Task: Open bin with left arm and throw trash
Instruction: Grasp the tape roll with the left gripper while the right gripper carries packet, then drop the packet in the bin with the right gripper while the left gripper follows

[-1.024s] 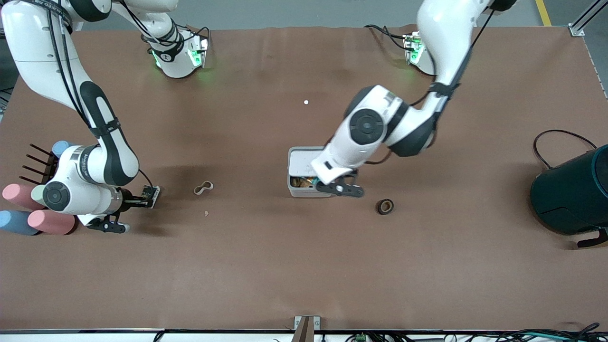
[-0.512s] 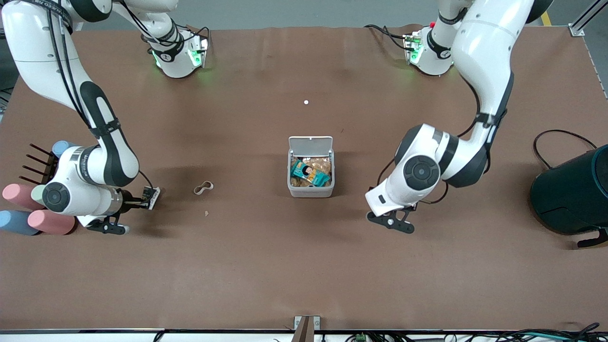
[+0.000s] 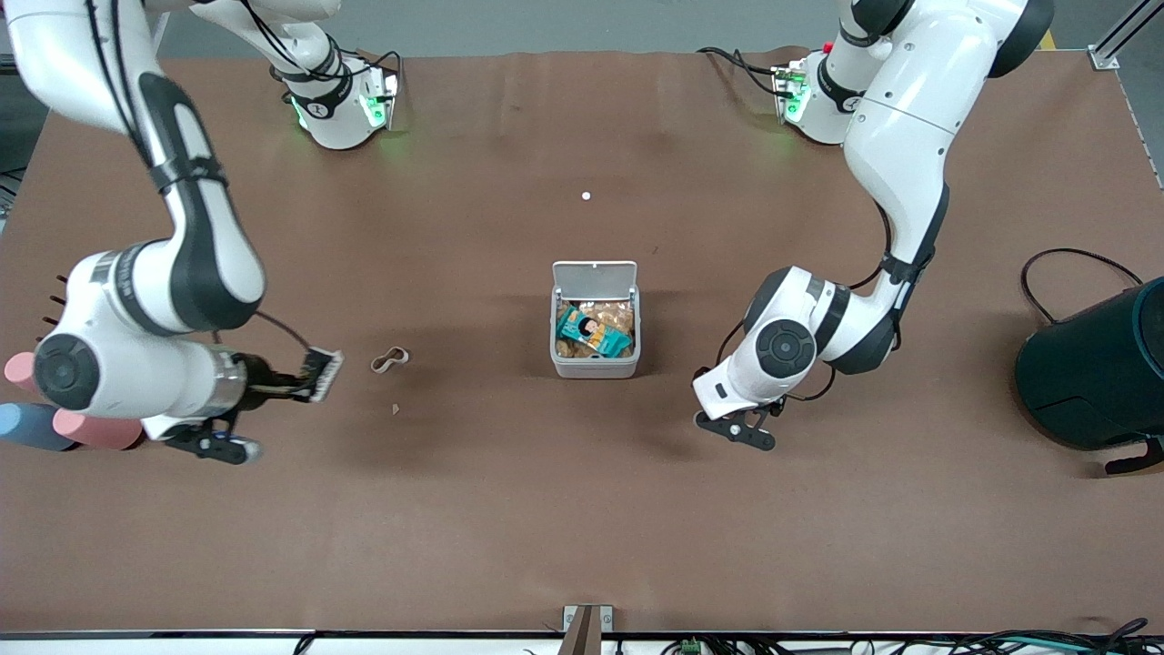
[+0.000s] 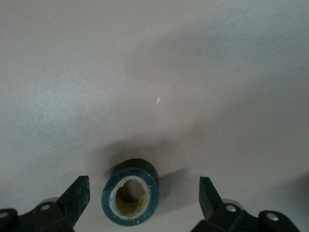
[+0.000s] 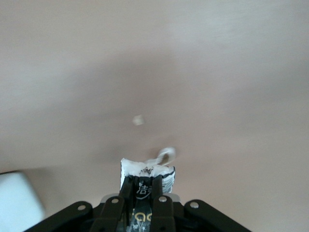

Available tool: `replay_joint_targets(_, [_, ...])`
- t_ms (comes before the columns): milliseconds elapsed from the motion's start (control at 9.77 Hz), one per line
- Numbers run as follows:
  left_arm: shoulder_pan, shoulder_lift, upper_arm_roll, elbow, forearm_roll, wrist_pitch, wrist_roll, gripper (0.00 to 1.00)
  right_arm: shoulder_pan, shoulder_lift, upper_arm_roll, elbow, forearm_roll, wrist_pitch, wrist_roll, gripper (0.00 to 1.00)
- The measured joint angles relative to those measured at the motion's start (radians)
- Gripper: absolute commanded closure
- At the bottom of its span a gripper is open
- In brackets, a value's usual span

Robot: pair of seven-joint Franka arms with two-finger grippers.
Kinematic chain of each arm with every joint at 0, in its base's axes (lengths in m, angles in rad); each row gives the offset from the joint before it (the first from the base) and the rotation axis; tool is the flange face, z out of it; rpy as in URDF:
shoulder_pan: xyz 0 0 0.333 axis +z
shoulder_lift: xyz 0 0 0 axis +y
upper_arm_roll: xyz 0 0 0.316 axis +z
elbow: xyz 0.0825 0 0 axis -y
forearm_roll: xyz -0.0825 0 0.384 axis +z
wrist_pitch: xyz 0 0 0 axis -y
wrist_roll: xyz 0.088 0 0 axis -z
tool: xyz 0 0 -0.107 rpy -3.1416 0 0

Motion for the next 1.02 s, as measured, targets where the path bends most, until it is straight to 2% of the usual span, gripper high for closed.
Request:
replay_joint_targets(102, [0.007,0.000,0.000,-0.027,0.003,0.037,0.000,0.02,0.039,0.001,0.017,0.018,0.013,0.005,0.043,1.00])
replay_joint_targets(205, [0.012,0.000,0.000,-0.046,0.009,0.062,0.000,0.11,0.083,0.003,0.032,0.040,0.020,0.025,0.088,1.00])
replay_joint_targets(409, [0.019,-0.004,0.001,-0.055,0.014,0.074,0.000,0.64,0.205,0.009,0.040,0.072,0.022,0.139,0.210,1.00])
replay_joint_targets(614, [0.022,-0.019,0.001,-0.063,0.014,0.074,0.000,0.94,0.337,0.041,0.041,0.075,0.022,0.290,0.323,0.99])
replay_joint_targets(717, [0.024,-0.021,0.001,-0.066,0.014,0.074,0.000,1.00,0.391,0.066,0.040,0.075,0.022,0.340,0.342,0.99])
replay_joint_targets(1024, [0.028,-0.032,0.000,-0.067,0.014,0.074,-0.007,1.00,0.488,0.106,0.035,0.076,0.013,0.374,0.349,0.99])
